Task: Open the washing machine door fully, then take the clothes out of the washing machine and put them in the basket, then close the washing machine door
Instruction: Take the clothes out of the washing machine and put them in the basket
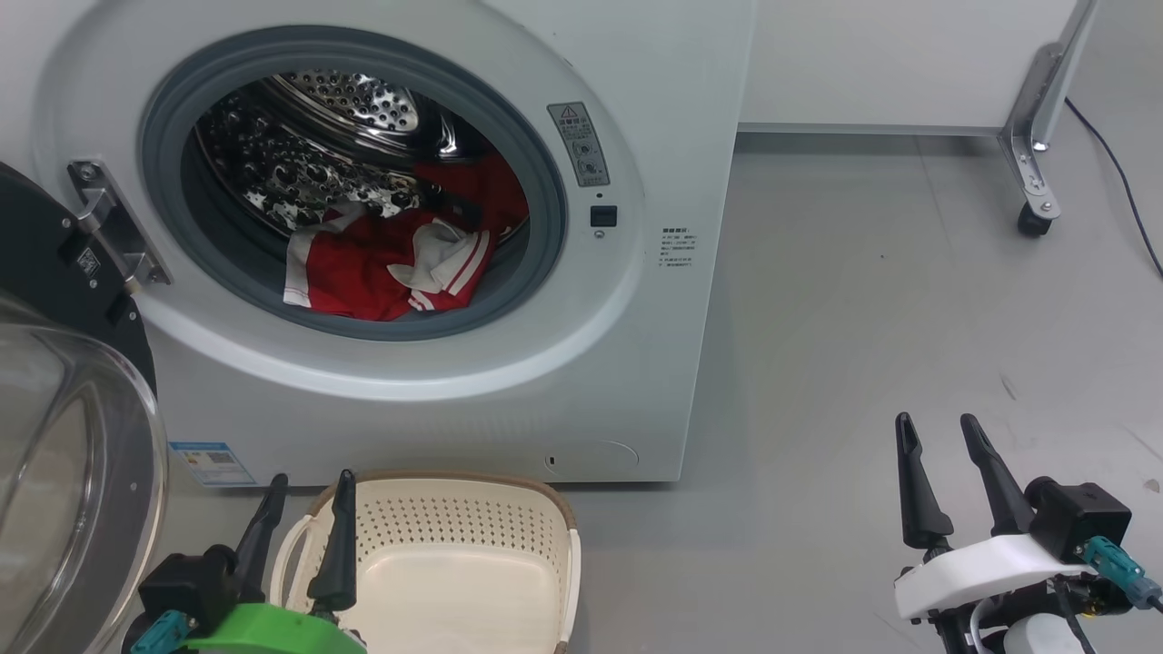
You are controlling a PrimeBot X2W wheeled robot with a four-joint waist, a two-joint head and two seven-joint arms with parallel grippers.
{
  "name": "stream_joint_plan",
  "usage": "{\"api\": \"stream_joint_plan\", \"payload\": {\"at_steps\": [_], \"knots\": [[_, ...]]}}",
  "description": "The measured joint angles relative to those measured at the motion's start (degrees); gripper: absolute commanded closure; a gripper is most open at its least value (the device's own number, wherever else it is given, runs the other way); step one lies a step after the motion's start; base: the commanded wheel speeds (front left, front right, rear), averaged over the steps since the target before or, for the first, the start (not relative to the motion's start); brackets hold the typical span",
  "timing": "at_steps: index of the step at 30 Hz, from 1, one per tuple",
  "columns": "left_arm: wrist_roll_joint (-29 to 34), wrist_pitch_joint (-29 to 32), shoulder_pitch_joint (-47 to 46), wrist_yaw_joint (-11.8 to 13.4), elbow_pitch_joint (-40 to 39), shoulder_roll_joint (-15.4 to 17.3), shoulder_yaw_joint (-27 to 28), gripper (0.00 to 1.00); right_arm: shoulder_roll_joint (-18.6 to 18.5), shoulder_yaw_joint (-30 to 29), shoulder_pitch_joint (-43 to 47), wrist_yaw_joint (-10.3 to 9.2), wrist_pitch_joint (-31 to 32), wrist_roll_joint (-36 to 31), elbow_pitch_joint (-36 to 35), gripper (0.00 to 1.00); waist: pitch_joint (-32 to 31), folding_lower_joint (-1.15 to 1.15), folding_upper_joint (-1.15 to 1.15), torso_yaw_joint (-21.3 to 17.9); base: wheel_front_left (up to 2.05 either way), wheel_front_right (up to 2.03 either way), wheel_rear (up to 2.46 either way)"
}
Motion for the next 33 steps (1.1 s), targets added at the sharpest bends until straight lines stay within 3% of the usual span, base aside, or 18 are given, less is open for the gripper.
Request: {"api": "stream_joint_plan", "payload": {"at_steps": [33], "knots": [[0.0, 0.0, 0.0, 0.0, -0.1, 0.0, -0.3, 0.0, 0.2, -0.1, 0.0, 0.02, 0.0, 0.0, 0.2, 0.0, 0.6, 0.0, 0.0, -0.4, 0.16, -0.16, 0.0]]}}
